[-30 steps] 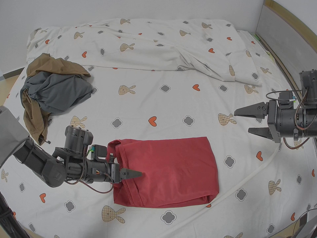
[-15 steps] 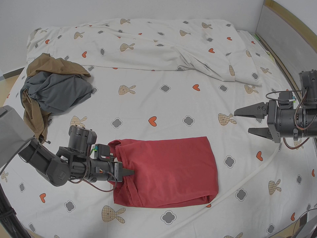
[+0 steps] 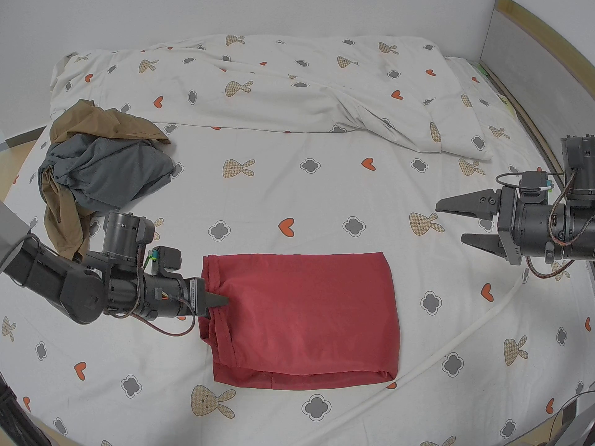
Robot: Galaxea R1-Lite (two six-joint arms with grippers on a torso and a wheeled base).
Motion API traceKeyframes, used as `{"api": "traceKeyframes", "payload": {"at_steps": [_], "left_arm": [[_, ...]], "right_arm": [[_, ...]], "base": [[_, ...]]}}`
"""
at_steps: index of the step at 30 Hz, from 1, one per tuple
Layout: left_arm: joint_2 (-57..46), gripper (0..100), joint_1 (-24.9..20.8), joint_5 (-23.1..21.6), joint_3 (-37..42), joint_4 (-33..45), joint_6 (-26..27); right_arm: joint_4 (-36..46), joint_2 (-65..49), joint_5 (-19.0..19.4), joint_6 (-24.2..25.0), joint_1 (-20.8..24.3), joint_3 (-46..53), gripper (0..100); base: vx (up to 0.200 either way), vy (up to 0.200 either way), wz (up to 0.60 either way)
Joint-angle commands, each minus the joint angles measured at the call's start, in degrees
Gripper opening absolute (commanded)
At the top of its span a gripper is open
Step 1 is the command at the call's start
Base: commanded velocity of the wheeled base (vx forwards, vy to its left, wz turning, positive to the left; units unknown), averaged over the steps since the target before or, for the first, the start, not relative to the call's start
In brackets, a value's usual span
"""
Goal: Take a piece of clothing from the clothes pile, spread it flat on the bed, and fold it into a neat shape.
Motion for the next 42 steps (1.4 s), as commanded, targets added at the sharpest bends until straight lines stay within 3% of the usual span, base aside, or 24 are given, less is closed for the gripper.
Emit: {"api": "traceKeyframes", "payload": {"at_steps": [1, 12, 19, 27, 34, 35, 42], "left_arm": [[0.2, 0, 0.8, 0.0, -2.6, 1.4, 0.1], [2.9, 0, 5.1, 0.0, -6.0, 7.3, 0.4], [3.1, 0, 3.3, 0.0, -5.2, 8.1, 0.4], [-2.2, 0, 1.4, 0.0, -6.3, 16.7, 2.8], [-2.4, 0, 1.2, 0.0, -6.1, 16.9, 3.8], [-2.2, 100, 1.4, 0.0, -6.0, 16.9, 5.2], [-1.6, 100, 1.5, 0.0, -6.1, 17.0, 6.6]], "right_arm": [[-0.6, 0.3, 0.0, 0.1, 0.0, 1.2, 100], [-0.7, 1.9, 0.0, 0.1, 0.2, 1.5, 100], [-0.7, 2.3, 0.0, 0.1, 0.4, 1.6, 100], [-0.7, 2.4, 0.0, 0.0, 0.4, 2.4, 100], [-0.7, 2.6, 0.0, 0.0, 0.6, 2.3, 100], [-0.7, 2.6, 0.0, 0.1, 0.6, 2.3, 100], [-0.7, 2.6, 0.0, 0.0, 0.7, 2.3, 100]], "base": [[0.0, 0.0, 0.0], [0.0, 0.0, 0.0], [0.0, 0.0, 0.0], [0.0, 0.0, 0.0], [0.0, 0.0, 0.0], [0.0, 0.0, 0.0], [0.0, 0.0, 0.0]]}}
